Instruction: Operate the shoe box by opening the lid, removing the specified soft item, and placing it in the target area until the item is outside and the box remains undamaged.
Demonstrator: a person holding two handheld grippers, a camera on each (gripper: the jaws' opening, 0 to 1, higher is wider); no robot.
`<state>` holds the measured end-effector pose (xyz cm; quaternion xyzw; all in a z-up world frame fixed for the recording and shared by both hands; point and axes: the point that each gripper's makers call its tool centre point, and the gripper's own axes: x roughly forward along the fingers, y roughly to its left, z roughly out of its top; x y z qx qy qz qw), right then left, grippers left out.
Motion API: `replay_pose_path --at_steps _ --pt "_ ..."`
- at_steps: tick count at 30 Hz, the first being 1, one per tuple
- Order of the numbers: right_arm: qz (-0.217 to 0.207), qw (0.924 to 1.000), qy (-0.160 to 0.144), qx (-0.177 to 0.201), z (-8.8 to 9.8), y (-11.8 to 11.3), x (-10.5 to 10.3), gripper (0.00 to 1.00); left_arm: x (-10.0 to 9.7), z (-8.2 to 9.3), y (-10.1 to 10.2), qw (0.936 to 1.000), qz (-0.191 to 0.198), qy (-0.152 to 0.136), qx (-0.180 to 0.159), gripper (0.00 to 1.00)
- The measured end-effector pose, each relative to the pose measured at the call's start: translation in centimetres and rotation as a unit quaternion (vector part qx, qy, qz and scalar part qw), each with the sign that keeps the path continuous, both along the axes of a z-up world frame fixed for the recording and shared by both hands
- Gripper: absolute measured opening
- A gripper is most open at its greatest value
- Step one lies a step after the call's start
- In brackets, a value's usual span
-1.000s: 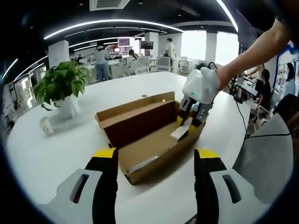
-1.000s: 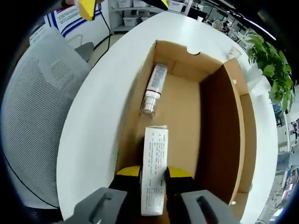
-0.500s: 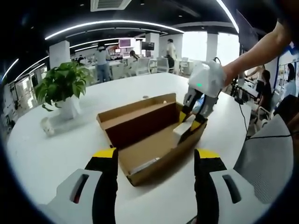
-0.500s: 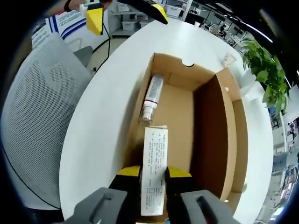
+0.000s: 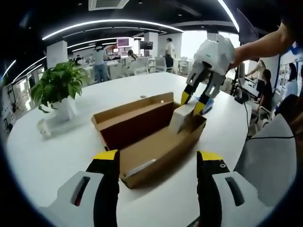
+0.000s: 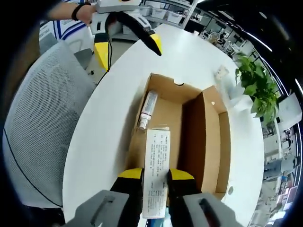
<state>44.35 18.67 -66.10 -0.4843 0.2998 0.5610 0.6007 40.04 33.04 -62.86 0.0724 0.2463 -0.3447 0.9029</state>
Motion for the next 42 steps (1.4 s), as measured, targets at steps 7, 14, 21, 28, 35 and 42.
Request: replay_pose_path --at_steps 7,14,21,28,35,42 --pt "0.012 0.9998 -0.015 0.004 2.7 0.1 -1.0 0.15 0.2 0.3 -0.9 1.0 -0.01 -0.002 0.0 0.66" --pt "0.011 0.9997 -0.023 -0.003 3.6 -1.7 -1.8 0.15 0.2 0.3 -1.6 0.9999 -0.017 -0.003 0.001 0.66" --pt "-0.013 0.9997 -0.022 -0.007 3.2 -4.4 -2.3 0.15 0.0 0.0 -2.3 0.9996 -0.026 0.002 0.004 0.66" --pt "-0.035 0.9992 -0.014 -0.012 1.8 -6.9 -2.5 0.15 0.0 -0.1 -3.1 0.9993 -0.037 0.004 0.009 0.66" --pt "-0.069 0.9974 -0.015 -0.013 2.2 -10.1 -1.2 0.15 0.3 0.2 -3.3 0.9992 -0.039 0.004 0.008 0.66" --pt "-0.099 0.9946 -0.023 -0.023 2.3 -13.9 1.0 0.15 0.3 -0.2 -3.2 0.9992 -0.038 0.009 0.01 0.66"
